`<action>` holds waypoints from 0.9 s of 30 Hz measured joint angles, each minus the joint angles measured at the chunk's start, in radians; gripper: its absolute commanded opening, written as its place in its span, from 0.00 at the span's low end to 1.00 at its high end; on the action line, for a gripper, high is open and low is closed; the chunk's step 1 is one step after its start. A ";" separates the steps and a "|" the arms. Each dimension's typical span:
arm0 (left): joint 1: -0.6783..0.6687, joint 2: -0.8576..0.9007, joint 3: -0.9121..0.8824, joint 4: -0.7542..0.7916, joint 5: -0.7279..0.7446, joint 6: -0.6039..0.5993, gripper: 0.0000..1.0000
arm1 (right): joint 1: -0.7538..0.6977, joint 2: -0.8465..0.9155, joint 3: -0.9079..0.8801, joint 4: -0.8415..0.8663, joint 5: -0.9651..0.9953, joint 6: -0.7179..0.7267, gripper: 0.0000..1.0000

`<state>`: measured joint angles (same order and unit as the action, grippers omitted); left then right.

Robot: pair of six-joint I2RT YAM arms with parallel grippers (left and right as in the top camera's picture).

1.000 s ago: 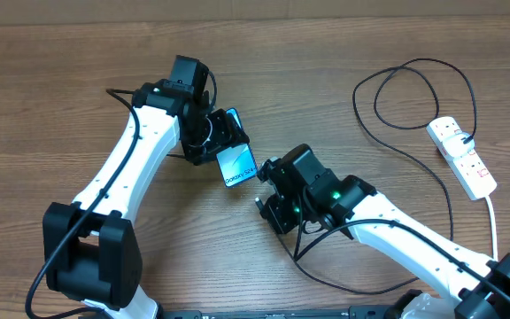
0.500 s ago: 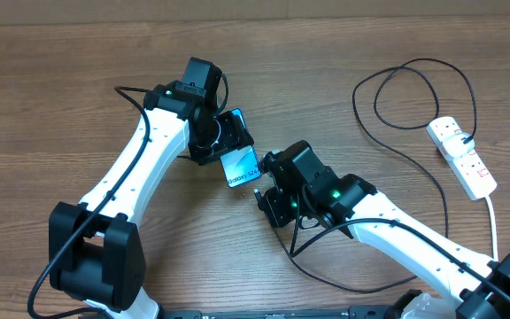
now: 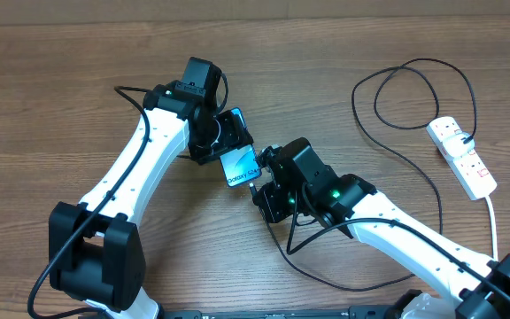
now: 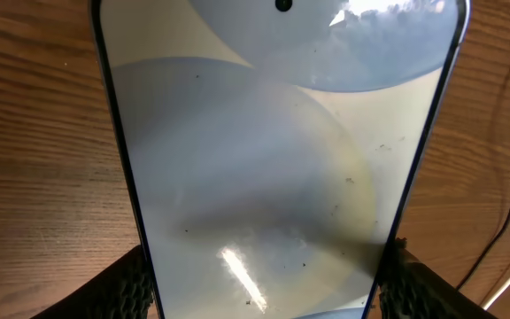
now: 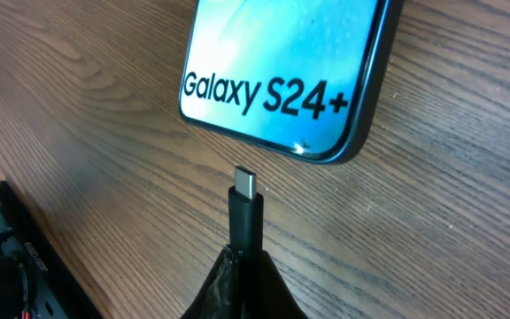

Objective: Plug charger to phone and switch on socket

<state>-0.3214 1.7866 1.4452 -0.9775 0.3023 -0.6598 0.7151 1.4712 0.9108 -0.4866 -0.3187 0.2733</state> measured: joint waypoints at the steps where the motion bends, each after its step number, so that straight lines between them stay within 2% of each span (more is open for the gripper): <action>1: 0.000 0.000 0.000 0.000 0.000 0.000 0.35 | 0.000 0.002 0.000 0.000 0.001 0.003 0.04; 27: 0.000 0.000 0.000 0.006 0.000 -0.019 0.36 | 0.000 0.009 0.000 0.029 0.016 0.011 0.04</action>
<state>-0.3214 1.7866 1.4452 -0.9718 0.3023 -0.6792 0.7151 1.4803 0.9108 -0.4576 -0.3023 0.2848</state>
